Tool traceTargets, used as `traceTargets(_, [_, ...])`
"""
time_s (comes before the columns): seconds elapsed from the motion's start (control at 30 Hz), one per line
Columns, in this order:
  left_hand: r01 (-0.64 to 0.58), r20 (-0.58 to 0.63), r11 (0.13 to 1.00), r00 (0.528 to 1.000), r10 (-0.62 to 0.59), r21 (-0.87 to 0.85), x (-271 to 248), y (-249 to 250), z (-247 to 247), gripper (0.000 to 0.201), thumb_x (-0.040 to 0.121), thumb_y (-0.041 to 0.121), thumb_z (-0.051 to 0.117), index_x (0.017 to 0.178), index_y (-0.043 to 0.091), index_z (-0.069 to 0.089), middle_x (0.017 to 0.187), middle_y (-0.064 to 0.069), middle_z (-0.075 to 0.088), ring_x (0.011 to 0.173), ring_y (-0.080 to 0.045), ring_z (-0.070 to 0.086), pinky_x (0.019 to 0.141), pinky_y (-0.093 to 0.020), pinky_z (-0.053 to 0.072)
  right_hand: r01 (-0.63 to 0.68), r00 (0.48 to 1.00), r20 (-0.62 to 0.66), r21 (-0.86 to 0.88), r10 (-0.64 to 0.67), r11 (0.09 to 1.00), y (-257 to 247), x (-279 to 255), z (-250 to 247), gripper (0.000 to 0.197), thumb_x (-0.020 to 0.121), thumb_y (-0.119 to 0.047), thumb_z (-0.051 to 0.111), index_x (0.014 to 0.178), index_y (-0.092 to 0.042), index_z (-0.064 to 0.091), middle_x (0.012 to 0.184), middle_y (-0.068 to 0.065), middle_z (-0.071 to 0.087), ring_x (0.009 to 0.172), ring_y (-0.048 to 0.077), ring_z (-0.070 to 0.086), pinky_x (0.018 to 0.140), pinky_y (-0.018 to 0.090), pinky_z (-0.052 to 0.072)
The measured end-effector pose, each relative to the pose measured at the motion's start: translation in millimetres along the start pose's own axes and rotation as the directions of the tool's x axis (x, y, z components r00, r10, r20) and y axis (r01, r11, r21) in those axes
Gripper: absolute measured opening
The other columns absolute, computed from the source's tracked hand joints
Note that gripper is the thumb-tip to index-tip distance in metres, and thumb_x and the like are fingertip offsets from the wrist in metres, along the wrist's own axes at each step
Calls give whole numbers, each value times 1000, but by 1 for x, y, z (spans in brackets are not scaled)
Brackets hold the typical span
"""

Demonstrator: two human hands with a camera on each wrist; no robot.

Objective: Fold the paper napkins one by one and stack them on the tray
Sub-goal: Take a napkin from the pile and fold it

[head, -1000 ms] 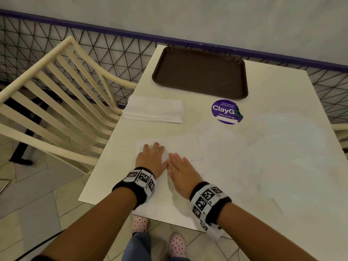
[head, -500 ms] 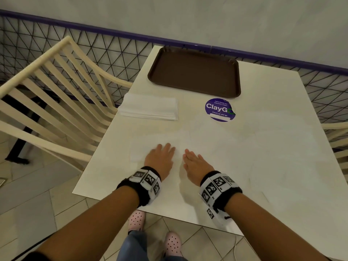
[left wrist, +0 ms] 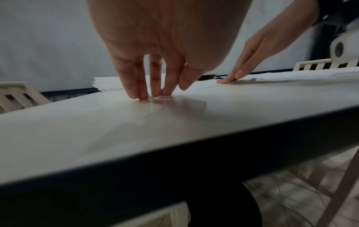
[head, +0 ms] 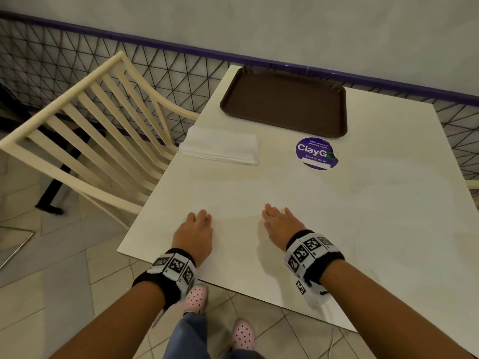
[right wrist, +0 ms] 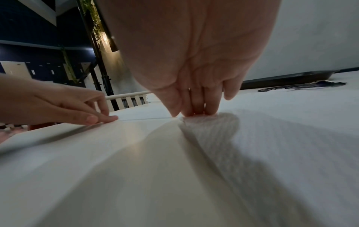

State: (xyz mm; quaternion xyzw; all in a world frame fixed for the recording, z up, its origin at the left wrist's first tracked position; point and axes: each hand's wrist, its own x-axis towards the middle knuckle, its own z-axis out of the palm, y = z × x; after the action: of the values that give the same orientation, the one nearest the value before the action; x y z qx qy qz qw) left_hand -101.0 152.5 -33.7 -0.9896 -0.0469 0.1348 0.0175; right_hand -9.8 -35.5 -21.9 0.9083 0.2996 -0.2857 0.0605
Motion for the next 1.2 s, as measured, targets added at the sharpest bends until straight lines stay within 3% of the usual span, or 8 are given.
traceTargets(0.07, [34, -31, 999, 999, -34, 1, -6, -7, -4, 34, 78, 22, 69, 103, 0, 65, 102, -11, 61, 82, -26, 61, 61, -32, 52, -6, 1000, -8, -36, 6, 999, -1, 2, -4, 46, 102, -17, 19, 147, -7, 18, 158, 7, 9, 143, 19, 20, 119, 38, 10])
traceTargets(0.17, [59, 23, 996, 998, -61, 64, -5, -11, -10, 35, 99, 24, 31, 121, 5, 51, 129, -8, 44, 114, -23, 46, 91, -30, 40, -28, 999, -43, -93, 24, 995, -6, 2, -15, 43, 102, -22, 20, 140, -6, 34, 148, 8, 32, 134, 22, 37, 118, 36, 12])
traceTargets(0.4, [-129, 158, 990, 978, 137, -58, 37, -10, -26, 60, 95, 19, 41, 148, 16, 13, 156, 1, 5, 143, -19, 10, 112, -31, 24, -53, 998, -50, -105, 48, 993, -15, 13, -34, 44, 98, -36, 38, 132, -9, 43, 133, 12, 48, 128, 29, 39, 102, 36, 37])
traceTargets(0.6, [-202, 103, 966, 977, 187, 164, 52, 4, -23, 53, 94, 7, 44, 144, 7, 27, 143, -18, 31, 123, -31, 42, 85, -29, 48, -30, 996, -92, -150, 16, 988, -26, 22, -36, 44, 97, -36, 39, 129, -6, 44, 130, 13, 51, 119, 29, 49, 101, 34, 34])
traceTargets(0.7, [-254, 52, 944, 967, 249, 209, 56, -2, -34, 50, 45, 11, 89, 91, 2, 72, 85, -15, 66, 62, -26, 63, 39, -19, 44, -33, 993, -121, -195, 9, 980, -30, 25, -34, 37, 98, -24, 38, 130, -6, 43, 128, 13, 51, 115, 29, 52, 101, 37, 32])
traceTargets(0.83, [-385, 158, 903, 920, 359, 191, 76, -24, -49, 43, 98, 9, 36, 141, 10, 32, 133, -11, 44, 116, -25, 50, 88, -34, 45, -45, 986, -166, -216, 9, 975, -21, 29, -45, 37, 95, -4, 32, 130, -6, 43, 127, 12, 52, 116, 28, 52, 104, 38, 28])
traceTargets(1.0, [-362, -76, 912, 921, 381, 192, 129, -66, -114, 37, 101, 16, 33, 136, 21, 43, 131, -4, 53, 117, -24, 52, 95, -38, 46, -122, 917, -396, -188, 39, 974, 0, 36, -118, 41, 94, -1, 32, 132, -11, 44, 121, 9, 62, 112, 27, 57, 97, 33, 36])
traceTargets(1.2, [-276, -262, 909, 895, 361, 312, 178, -104, -187, 38, 102, 12, 31, 139, 18, 37, 109, -9, 62, 96, -28, 61, 78, -36, 50, -242, 837, -508, -11, 203, 970, 6, 68, -196, 41, 96, -1, 34, 132, -13, 46, 123, 10, 60, 114, 31, 55, 89, 37, 45])
